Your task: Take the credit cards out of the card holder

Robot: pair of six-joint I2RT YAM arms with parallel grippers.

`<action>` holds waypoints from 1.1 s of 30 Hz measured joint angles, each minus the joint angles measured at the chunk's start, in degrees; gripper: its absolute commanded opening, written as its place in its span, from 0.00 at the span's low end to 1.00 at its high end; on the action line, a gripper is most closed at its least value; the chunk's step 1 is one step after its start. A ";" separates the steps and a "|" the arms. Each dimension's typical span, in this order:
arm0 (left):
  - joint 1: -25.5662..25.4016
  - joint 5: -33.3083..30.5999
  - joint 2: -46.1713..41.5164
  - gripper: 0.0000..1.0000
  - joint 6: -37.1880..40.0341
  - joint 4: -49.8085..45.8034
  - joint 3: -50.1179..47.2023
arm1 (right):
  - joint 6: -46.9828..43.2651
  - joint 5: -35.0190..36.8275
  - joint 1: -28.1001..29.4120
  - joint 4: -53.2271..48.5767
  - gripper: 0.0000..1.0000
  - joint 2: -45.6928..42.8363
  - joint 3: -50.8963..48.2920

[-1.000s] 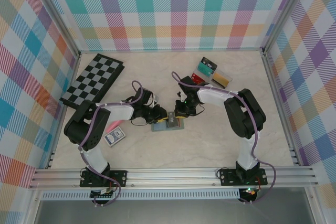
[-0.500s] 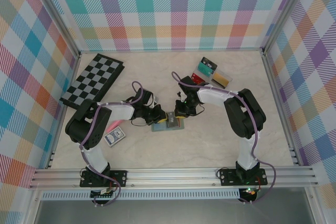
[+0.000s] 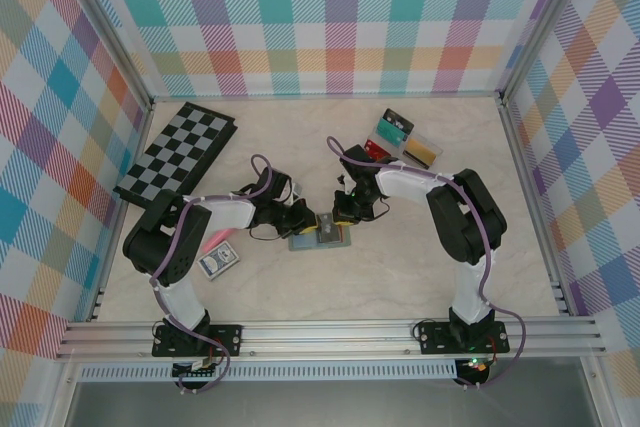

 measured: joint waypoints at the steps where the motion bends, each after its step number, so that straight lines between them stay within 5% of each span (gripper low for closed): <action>1: 0.00 0.15 0.00 0.09 -0.04 0.13 -0.04 | 0.00 0.02 0.00 -0.02 0.09 0.00 0.00; 33: 0.17 4.39 -1.11 0.17 -2.36 5.01 -1.53 | -0.02 -0.13 -0.07 -0.09 0.09 0.00 0.00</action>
